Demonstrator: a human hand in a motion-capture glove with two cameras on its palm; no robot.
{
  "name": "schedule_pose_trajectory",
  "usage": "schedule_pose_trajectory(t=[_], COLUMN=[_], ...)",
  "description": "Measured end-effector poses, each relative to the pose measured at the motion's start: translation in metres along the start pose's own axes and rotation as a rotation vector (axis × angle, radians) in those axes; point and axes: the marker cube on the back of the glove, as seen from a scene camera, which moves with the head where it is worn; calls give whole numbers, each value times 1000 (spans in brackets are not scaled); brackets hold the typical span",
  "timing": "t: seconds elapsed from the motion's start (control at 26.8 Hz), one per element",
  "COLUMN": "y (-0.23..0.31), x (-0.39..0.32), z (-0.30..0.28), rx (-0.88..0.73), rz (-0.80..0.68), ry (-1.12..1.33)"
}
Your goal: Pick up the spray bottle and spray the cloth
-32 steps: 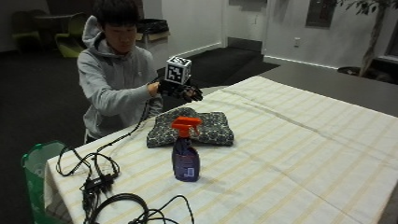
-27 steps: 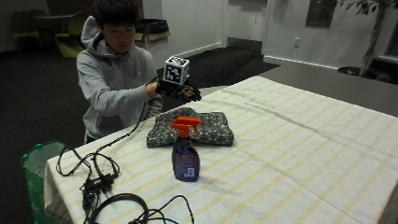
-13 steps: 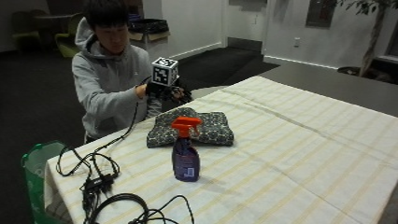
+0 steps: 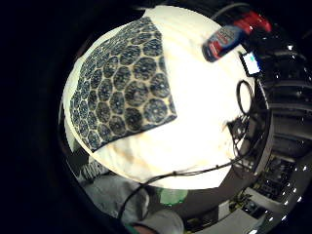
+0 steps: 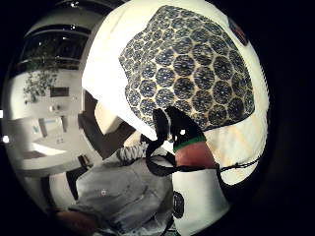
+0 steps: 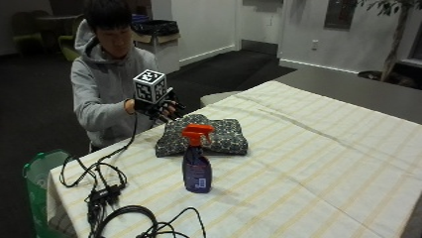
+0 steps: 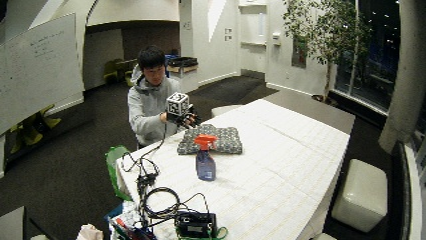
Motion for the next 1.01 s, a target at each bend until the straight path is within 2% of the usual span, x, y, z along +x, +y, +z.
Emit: schedule_pose_trajectory(t=[0.41,0.67,1.01], y=[-15,-40,-106], x=[63,102,148], z=[-2,-6,-16], rx=[163,322,508], rz=[129,171,182], ry=[-151,-378,-768])
